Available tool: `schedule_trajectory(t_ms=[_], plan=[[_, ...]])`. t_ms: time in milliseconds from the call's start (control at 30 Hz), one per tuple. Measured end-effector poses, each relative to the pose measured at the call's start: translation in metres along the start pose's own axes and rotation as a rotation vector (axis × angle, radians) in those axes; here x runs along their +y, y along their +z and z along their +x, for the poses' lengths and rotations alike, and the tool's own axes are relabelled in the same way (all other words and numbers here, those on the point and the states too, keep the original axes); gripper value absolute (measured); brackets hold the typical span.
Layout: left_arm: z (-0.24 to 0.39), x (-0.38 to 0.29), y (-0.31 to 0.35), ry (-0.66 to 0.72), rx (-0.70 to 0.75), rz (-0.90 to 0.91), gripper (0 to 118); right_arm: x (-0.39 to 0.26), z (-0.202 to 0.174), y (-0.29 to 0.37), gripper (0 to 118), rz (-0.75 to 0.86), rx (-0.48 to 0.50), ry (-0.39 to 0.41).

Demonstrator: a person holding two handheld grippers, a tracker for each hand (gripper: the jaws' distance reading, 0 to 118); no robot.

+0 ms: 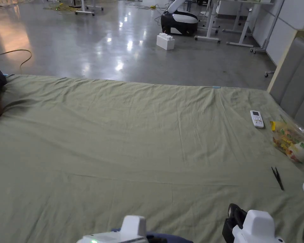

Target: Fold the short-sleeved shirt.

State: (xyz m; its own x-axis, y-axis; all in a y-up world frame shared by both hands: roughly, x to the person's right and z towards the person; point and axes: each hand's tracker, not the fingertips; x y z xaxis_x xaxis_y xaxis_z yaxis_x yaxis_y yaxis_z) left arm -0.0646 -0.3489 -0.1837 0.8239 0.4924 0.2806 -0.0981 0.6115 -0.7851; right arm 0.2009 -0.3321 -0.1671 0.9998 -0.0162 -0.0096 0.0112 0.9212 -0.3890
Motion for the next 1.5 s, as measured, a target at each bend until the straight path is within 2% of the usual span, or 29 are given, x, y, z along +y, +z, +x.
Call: schedule_trajectory(t_ms=[133, 367, 433, 500, 567, 767, 1067, 1267, 1500], plan=[[-0.008, 0.019, 0.037, -0.127, 0.173, 0.224, 6, 0.013, -0.009, 0.001, 0, 0.068, -0.012, 0.028], [-0.012, 0.043, 0.081, -0.344, 0.576, 0.598, 6, 0.042, -0.029, 0.005, 0, 0.227, -0.026, 0.063], [-0.014, 0.045, 0.089, -0.348, 0.627, 0.660, 6, 0.050, -0.033, 0.008, 0, 0.264, -0.033, 0.066], [-0.015, 0.050, 0.094, -0.328, 0.671, 0.723, 6, 0.060, -0.038, 0.010, 0, 0.334, -0.045, 0.104], [-0.019, 0.051, 0.098, -0.314, 0.712, 0.762, 6, 0.063, -0.039, 0.009, 0, 0.328, -0.048, 0.098], [-0.034, 0.063, 0.101, -0.260, 0.765, 0.805, 6, 0.072, -0.039, 0.005, 0, 0.367, -0.072, 0.093], [-0.053, 0.070, 0.105, -0.286, 0.745, 0.757, 6, 0.075, -0.035, 0.004, 0, 0.367, -0.076, 0.112], [-0.075, 0.062, 0.107, -0.266, 0.756, 0.705, 6, 0.032, -0.039, 0.017, 0, 0.198, -0.021, 0.115], [-0.101, 0.037, 0.106, -0.193, 0.733, 0.608, 6, -0.047, -0.096, 0.026, 0, -0.028, 0.146, 0.208]])
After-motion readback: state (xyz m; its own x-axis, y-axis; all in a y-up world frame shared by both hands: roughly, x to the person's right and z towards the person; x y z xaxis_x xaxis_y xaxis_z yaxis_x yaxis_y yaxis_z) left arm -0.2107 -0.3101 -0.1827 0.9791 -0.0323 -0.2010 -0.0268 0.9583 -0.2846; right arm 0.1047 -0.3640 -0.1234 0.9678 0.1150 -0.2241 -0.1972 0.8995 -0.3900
